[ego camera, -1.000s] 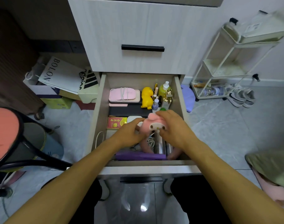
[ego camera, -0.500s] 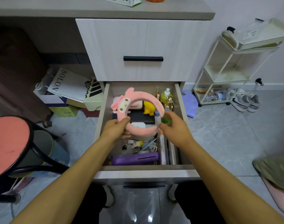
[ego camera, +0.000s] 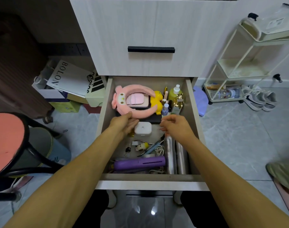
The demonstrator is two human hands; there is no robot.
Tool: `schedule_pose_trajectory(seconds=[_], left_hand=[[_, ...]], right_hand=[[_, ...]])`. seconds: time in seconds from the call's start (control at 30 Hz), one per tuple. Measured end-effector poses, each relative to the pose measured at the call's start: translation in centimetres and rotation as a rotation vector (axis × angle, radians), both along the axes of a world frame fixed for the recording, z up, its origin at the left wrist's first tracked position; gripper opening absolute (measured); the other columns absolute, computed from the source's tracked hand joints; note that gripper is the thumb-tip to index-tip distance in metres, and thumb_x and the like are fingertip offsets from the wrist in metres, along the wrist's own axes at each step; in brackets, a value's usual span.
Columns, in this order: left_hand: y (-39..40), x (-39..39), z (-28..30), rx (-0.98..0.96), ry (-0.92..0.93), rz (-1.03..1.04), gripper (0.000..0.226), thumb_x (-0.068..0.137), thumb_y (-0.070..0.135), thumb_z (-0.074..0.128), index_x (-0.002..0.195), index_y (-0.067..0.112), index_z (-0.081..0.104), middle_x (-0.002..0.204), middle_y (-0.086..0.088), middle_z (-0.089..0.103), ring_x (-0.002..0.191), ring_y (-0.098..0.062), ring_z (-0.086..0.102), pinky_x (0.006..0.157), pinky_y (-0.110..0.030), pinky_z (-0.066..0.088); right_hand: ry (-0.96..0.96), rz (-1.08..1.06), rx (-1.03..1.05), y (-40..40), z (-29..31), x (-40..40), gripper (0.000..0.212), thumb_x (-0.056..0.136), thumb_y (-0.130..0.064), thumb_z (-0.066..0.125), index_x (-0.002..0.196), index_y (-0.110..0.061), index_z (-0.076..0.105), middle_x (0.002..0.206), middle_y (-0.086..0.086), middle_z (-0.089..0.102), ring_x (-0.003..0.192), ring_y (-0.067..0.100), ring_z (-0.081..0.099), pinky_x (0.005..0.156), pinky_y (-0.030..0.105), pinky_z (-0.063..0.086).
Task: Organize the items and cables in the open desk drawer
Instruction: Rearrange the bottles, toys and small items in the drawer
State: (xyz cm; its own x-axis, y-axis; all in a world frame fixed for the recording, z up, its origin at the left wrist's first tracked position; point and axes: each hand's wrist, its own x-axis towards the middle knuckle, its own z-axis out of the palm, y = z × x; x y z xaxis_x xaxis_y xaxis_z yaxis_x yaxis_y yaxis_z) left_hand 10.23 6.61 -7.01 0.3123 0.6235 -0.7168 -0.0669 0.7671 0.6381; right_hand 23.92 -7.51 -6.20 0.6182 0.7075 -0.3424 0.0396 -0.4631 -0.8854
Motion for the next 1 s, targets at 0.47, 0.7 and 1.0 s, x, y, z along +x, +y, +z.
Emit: schedule_pose_trajectory(seconds=[0.47, 0.7, 1.0], left_hand=[[-1.2, -4.2, 1.7, 0.402, 0.418, -0.622, 0.014, 0.092, 0.018, 0.063, 0.104, 0.012, 0.068, 0.101, -0.011, 0.073, 0.09, -0.021, 0.071, 0.07, -0.026, 0.056], [-3.0, -6.3, 1.8, 0.869, 0.738, -1.352, 0.027, 0.092, 0.019, 0.064, 0.119, 0.018, 0.065, 0.115, 0.002, 0.067, 0.103, -0.014, 0.061, 0.092, -0.029, 0.05], [-3.7, -8.2, 1.6, 1.148, 0.889, -1.529, 0.029, 0.094, 0.019, 0.056, 0.121, 0.028, 0.064, 0.115, 0.002, 0.066, 0.1, -0.017, 0.062, 0.087, -0.035, 0.054]], right_hand=[[-0.15, 0.241, -0.124, -1.4, -1.9, -2.3, 0.014, 0.089, -0.015, 0.065, 0.103, -0.015, 0.066, 0.09, 0.0, 0.066, 0.085, 0.015, 0.065, 0.073, 0.02, 0.05], [-0.309, 0.696, -0.296, -2.4, -1.9, -4.3, 0.033, 0.086, -0.023, 0.068, 0.118, -0.018, 0.061, 0.108, 0.001, 0.066, 0.093, 0.015, 0.061, 0.087, 0.031, 0.052], [-0.855, 1.263, -0.502, 0.4, -2.2, -7.3, 0.041, 0.088, -0.023, 0.065, 0.127, -0.021, 0.053, 0.124, 0.007, 0.058, 0.111, 0.028, 0.057, 0.087, 0.037, 0.047]])
